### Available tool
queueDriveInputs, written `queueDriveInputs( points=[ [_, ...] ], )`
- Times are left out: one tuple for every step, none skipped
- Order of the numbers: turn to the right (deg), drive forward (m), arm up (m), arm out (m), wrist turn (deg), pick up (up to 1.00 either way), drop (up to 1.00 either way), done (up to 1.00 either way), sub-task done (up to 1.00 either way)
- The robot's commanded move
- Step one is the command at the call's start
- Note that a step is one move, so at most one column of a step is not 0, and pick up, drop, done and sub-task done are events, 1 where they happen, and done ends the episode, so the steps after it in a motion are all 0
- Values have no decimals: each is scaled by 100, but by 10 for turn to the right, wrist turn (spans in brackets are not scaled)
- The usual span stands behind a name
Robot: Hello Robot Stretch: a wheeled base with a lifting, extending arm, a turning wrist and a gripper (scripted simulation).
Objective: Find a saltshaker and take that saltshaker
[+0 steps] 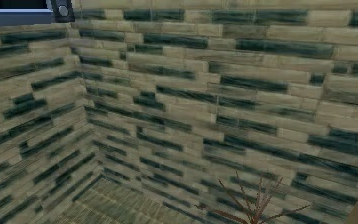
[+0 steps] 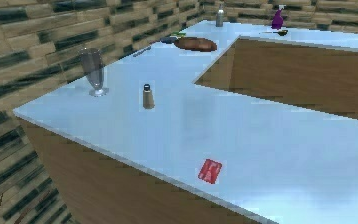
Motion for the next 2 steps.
queueDriveInputs(
  points=[
    [0, 0, 38, 0, 0, 0, 0, 0, 0],
    [0, 0, 0, 50, 0, 0, 0, 0, 0]
  ],
)
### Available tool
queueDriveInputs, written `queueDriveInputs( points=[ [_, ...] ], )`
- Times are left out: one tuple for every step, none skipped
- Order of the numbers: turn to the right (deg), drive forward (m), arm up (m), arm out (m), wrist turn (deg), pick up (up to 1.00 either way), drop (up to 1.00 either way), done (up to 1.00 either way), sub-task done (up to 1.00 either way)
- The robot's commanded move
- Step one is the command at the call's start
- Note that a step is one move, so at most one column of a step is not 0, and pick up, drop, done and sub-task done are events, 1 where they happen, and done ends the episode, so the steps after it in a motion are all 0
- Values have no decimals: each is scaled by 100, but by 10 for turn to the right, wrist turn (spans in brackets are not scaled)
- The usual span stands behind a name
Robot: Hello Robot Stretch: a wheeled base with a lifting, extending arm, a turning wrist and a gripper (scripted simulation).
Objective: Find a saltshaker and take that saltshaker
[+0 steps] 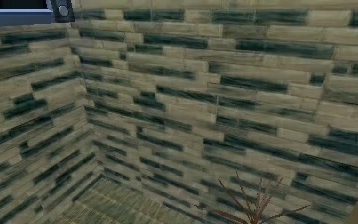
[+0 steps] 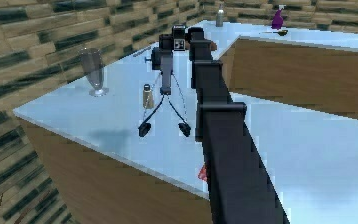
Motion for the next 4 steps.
queueDriveInputs(
  points=[
    [0, 0, 0, 0, 450, 0, 0, 0, 0],
    [0, 0, 0, 0, 450, 0, 0, 0, 0],
    [0, 0, 0, 0, 450, 0, 0, 0, 0],
    [0, 0, 0, 0, 120, 0, 0, 0, 0]
  ],
)
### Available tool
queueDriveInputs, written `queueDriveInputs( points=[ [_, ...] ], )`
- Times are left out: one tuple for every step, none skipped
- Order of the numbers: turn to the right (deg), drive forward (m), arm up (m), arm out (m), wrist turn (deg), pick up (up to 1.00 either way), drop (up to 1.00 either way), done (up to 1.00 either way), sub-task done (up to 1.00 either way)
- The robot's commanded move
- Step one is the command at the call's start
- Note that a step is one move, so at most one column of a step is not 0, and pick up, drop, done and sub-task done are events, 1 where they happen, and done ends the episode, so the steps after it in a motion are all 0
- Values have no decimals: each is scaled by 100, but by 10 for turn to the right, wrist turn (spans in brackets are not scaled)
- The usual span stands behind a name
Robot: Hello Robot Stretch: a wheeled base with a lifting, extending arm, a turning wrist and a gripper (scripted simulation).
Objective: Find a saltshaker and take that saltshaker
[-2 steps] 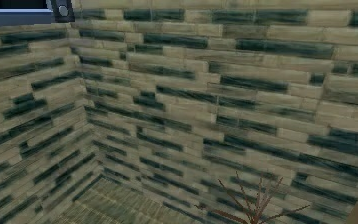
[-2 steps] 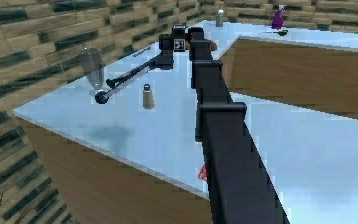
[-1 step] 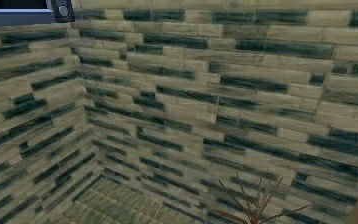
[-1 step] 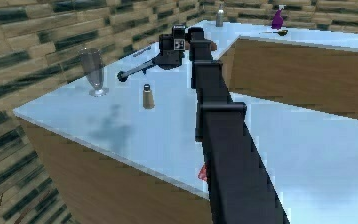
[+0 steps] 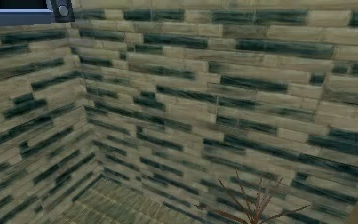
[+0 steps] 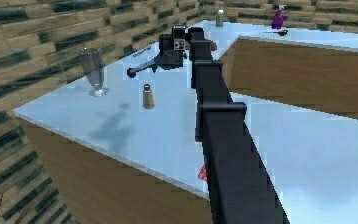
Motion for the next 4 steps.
queueDriveInputs(
  points=[
    [0, 0, -16, 0, 0, 0, 0, 0, 0],
    [0, 0, 0, 0, 0, 100, 0, 0, 0],
    [0, 0, 10, 0, 0, 0, 0, 0, 0],
    [0, 0, 0, 0, 0, 0, 0, 100, 0]
  ],
)
